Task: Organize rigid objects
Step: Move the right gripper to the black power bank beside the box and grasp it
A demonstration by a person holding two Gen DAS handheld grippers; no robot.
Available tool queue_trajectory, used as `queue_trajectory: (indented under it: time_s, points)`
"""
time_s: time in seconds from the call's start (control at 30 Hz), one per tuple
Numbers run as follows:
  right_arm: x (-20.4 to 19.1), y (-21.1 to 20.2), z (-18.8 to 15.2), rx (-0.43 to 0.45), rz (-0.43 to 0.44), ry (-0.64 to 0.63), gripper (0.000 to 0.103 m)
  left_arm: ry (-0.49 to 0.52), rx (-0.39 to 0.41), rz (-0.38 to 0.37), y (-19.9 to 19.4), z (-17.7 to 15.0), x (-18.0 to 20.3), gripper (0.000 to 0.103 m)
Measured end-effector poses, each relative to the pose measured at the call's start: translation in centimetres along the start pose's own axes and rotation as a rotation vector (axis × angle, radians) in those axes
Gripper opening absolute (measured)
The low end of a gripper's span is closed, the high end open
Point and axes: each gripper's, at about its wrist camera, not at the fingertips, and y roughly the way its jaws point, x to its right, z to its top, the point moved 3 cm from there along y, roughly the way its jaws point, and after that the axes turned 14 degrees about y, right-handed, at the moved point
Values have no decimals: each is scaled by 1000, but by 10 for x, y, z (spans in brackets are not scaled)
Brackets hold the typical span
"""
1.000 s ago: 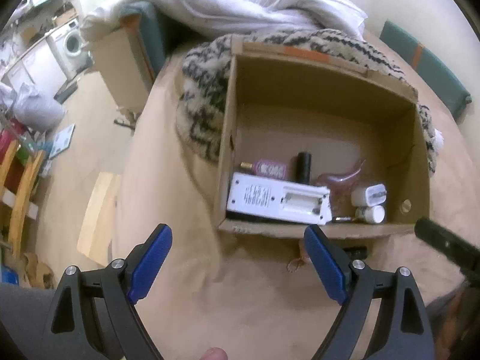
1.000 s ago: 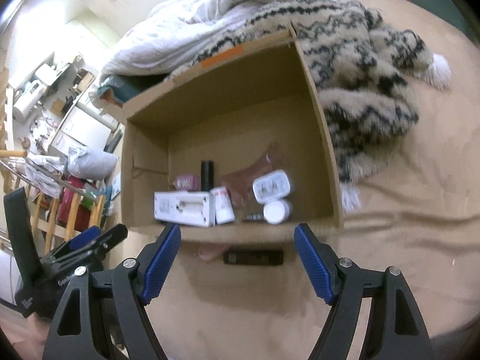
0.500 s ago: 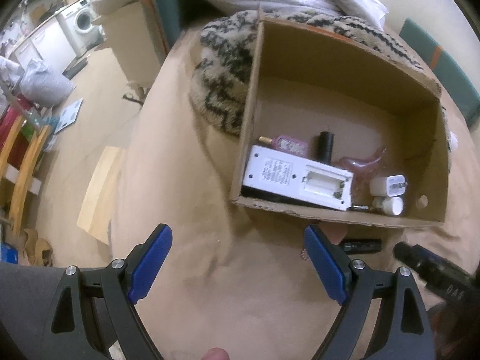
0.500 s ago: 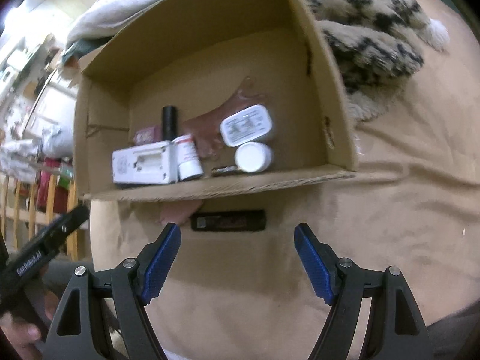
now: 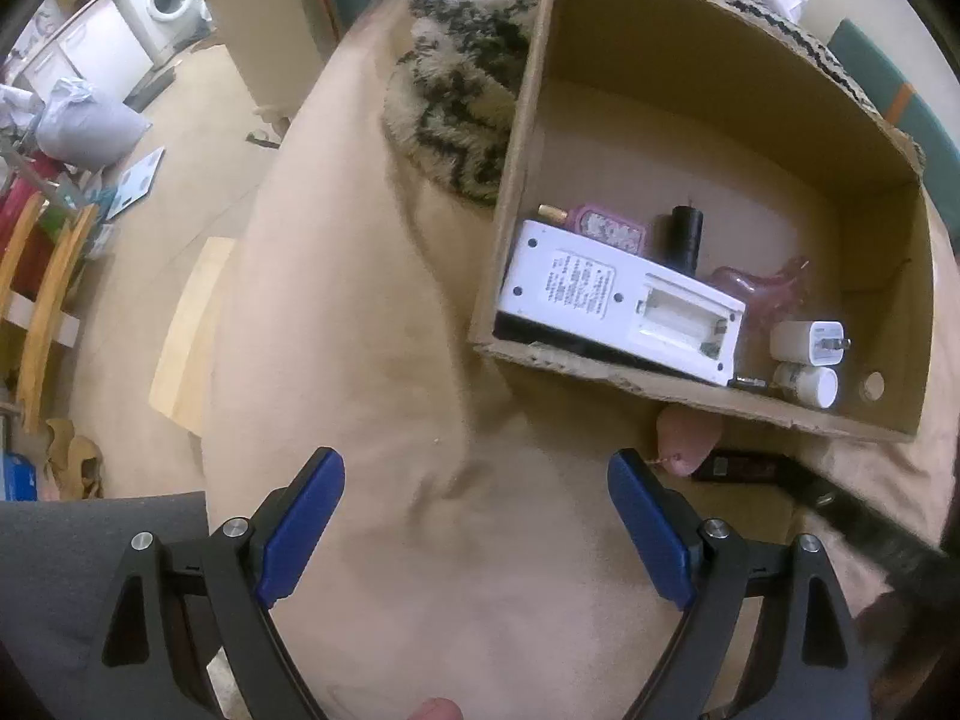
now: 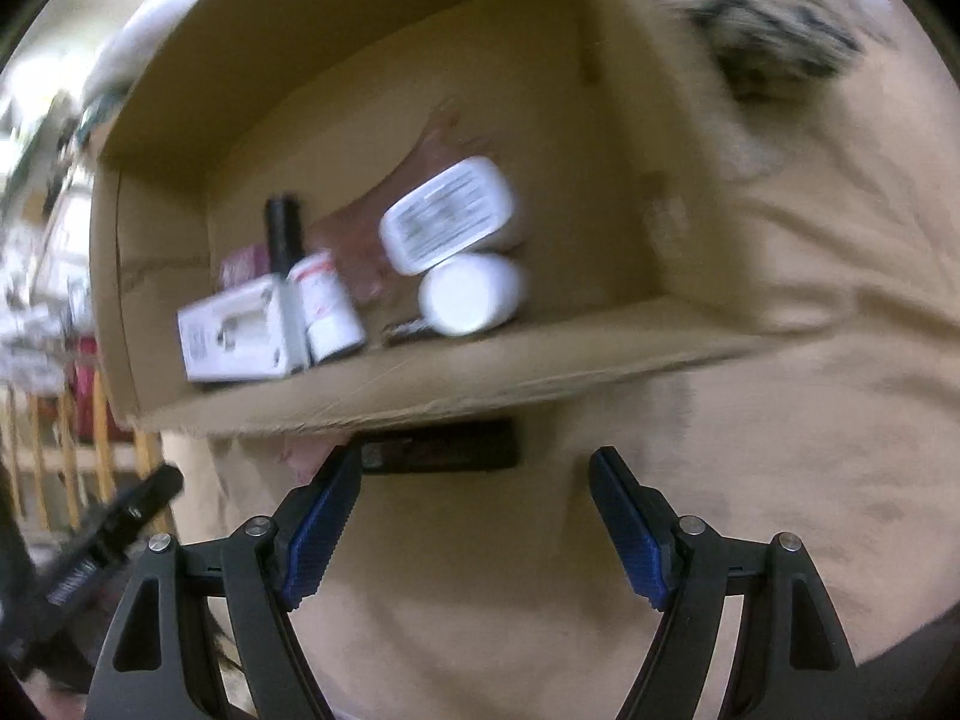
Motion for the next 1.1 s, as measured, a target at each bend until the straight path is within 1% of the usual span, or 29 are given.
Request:
queue_trajectory:
  time_s: [0.1, 0.17, 0.23, 0.27, 0.37, 0.43, 0.5, 0.57, 0.7, 0.77, 0.8, 0.9, 0.97, 1.1]
  points:
    - [-12, 18, -7, 2, -47, -25, 83, -2, 9, 1, -2, 2, 1, 88]
    - [-19, 24, -8, 53, -83, -24, 86, -7, 11, -3, -3, 2, 1, 88]
    - [-25, 27, -8, 85, -78, -5, 102, -8, 8, -4, -4, 3, 1, 88]
    - [-27, 29, -9, 98, -82, -3, 103, -7, 8, -2, -4, 3, 0, 88]
    - [-33, 32, -10, 143, -97, -29, 103, -17, 7, 4, -4, 4, -3, 88]
    - [-34, 32, -12, 149, -101, -48, 103, -32, 5, -2, -3, 4, -6, 88]
    - [-38, 37, -18, 129, -142, -117, 103, -46, 7, -5, -4, 4, -9, 88]
    - [-48, 44, -28, 137, -175, -172, 103, -53, 11, -8, -6, 4, -9, 88]
    - [-52, 48, -27, 150, -186, -163, 103, -47, 17, -11, -7, 6, -6, 88]
    - [-54, 47, -28, 152, -212, -181, 96, -43, 19, -9, -8, 6, -6, 88]
    - [-54, 44, -29, 154, -216, -188, 86, -45, 19, -8, -8, 5, -7, 88]
    - [-57, 36, -34, 123, -186, -173, 86, -69, 15, -15, -8, 6, -11, 88]
    - [-56, 30, -35, 113, -184, -167, 86, -82, 11, -21, -8, 7, -13, 88]
    - [-61, 8, -39, 100, -147, -185, 86, -67, 21, -8, -9, 7, -11, 88]
